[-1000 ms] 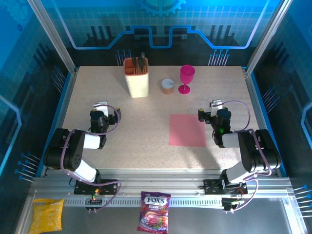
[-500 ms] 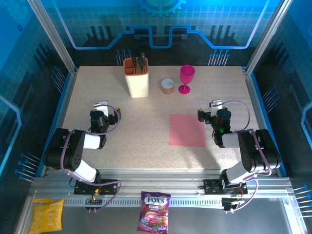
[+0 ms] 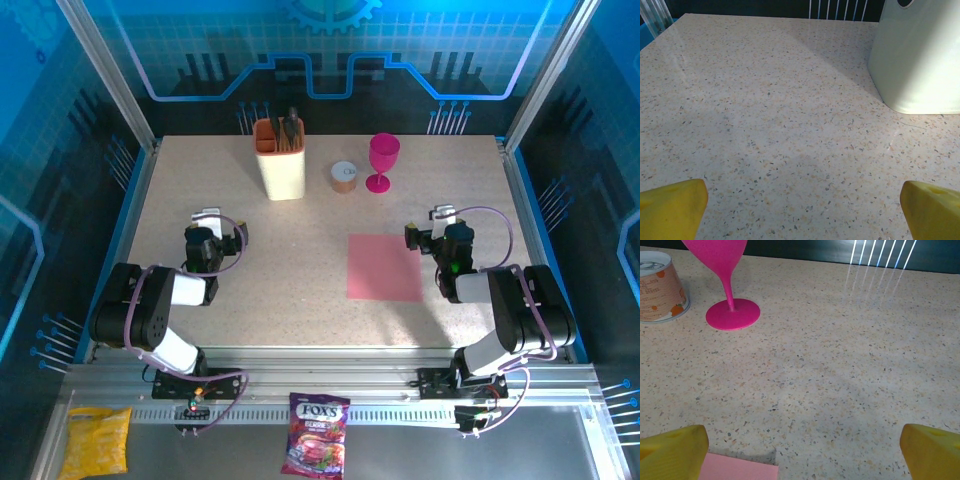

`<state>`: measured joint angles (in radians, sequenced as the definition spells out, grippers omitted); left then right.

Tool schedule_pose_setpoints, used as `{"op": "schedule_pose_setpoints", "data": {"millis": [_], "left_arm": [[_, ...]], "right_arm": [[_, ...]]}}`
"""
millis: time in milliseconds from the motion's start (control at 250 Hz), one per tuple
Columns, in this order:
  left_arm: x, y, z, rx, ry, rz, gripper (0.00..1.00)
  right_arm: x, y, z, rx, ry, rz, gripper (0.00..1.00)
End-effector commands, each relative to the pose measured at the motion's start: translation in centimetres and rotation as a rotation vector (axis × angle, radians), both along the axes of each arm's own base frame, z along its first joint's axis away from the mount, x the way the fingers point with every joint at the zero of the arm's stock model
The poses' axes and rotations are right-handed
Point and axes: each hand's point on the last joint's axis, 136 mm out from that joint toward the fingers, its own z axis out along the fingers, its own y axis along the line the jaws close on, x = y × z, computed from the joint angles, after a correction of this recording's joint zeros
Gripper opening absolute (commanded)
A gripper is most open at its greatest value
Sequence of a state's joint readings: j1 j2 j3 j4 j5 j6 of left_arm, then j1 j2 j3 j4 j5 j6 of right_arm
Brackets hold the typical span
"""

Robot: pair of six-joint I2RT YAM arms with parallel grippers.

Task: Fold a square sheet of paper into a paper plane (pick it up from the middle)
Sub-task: Move the square sheet of paper to the center of the table.

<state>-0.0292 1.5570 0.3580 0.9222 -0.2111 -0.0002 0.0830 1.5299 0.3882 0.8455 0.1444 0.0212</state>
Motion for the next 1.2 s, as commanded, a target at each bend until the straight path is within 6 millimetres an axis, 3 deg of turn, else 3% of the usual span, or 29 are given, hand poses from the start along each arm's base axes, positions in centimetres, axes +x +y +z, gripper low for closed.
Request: {"op": "schedule_pose_setpoints", "data": {"millis": [0, 148, 260, 332, 419, 523, 619, 711, 919, 1059, 1194], "left_arm": [[0.7, -1.0, 2.1, 0.009, -0.042, -0.038, 1.0], [0.1, -0.8, 4.9, 0.028, -0.043, -0.007, 1.0], [-0.7, 0.0, 7.8, -0.017, -0.053, 0.07, 1.0], [-1.3, -0.6, 10.0, -0.106, -0.04, 0.079, 1.0], [-2.1, -2.8, 12.7, -0.203, -0.008, 0.049, 1.0], [-3.6, -7.0, 15.2, -0.258, 0.075, -0.045, 1.0], [-5.2, -11.4, 16.3, -0.267, 0.142, -0.137, 1.0], [-6.7, -15.6, 16.2, -0.291, 0.199, -0.212, 1.0], [-8.5, -24.2, 13.5, -0.274, 0.321, -0.272, 1.0], [-8.5, -29.5, 10.0, -0.208, 0.439, -0.277, 1.0], [-7.9, -33.9, 7.8, -0.146, 0.525, -0.284, 1.0]], "right_arm": [[0.6, -0.8, 2.3, 0.007, -0.047, -0.016, 0.99], [-0.1, -1.5, 5.7, 0.014, -0.036, -0.061, 0.99], [-1.3, -2.2, 8.3, 0.119, 0.001, -0.146, 0.99], [-2.4, -3.2, 9.9, 0.227, 0.003, -0.245, 0.99], [-4.9, -5.1, 10.3, 0.412, 0.077, -0.423, 0.99], [-6.0, -2.3, 11.6, 0.51, 0.134, -0.268, 0.99], [-8.1, -0.6, 12.0, 0.535, 0.198, -0.208, 0.99], [-10.4, 0.7, 12.1, 0.588, 0.256, -0.178, 0.99], [-14.3, 0.2, 11.6, 0.643, 0.354, -0.27, 1.0], [-14.9, -1.6, 11.1, 0.597, 0.385, -0.369, 1.0], [-14.3, -3.8, 8.8, 0.614, 0.489, -0.473, 0.99]]}}
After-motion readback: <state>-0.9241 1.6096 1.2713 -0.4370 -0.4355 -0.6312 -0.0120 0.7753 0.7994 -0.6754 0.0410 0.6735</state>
